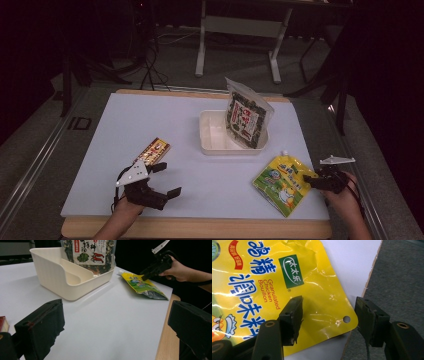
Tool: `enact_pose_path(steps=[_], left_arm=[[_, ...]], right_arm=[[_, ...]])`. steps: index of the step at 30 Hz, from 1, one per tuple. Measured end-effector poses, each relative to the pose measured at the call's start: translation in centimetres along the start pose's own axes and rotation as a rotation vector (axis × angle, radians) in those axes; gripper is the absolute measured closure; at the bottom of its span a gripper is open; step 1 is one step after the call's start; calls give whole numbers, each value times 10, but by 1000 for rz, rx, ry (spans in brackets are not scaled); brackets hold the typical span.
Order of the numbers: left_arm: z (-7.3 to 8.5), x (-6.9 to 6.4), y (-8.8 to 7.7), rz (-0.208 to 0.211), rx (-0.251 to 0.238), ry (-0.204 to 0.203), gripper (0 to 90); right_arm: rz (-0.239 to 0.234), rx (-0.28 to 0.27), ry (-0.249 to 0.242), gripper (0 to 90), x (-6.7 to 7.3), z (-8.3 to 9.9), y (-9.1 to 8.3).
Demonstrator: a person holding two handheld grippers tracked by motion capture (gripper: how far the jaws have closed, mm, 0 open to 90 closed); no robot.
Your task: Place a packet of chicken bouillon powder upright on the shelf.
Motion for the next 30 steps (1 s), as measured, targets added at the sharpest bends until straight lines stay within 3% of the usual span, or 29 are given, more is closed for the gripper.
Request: enact_pose_path(steps=[6,8,11,16,19,26,30], left_arm=[[0,-1,0,-3,2,4,8],[0,0,0,-2,0,2,8],[0,0,0,0,1,1,8],[0,0,0,-1,2,2,8],[0,0,0,-1,2,0,8],[0,1,1,-2,5,-1,8],[1,1,1,-1,6,-1,8]], right_arm=[[36,8,-30,415,6,-2,-1],[81,17,-75,430,12,-4,-2],[110,30,-97,438,17,-6,-2],[121,21,-100,451,18,-5,-3],[156,21,-120,523,22,-5,-3],[155,6,-100,621,20,-4,-7],[103,-26,-64,629,19,-6,-13]])
Point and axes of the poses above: each handheld gripper's, and its own axes: y roughly forward along the jaws, z roughly out of its underside, x roughly to its left, the point moved 1 cm from there along y, roughly forward along the jaws, and after that the axes turned 1 degree about x, right-handed, at the moved point
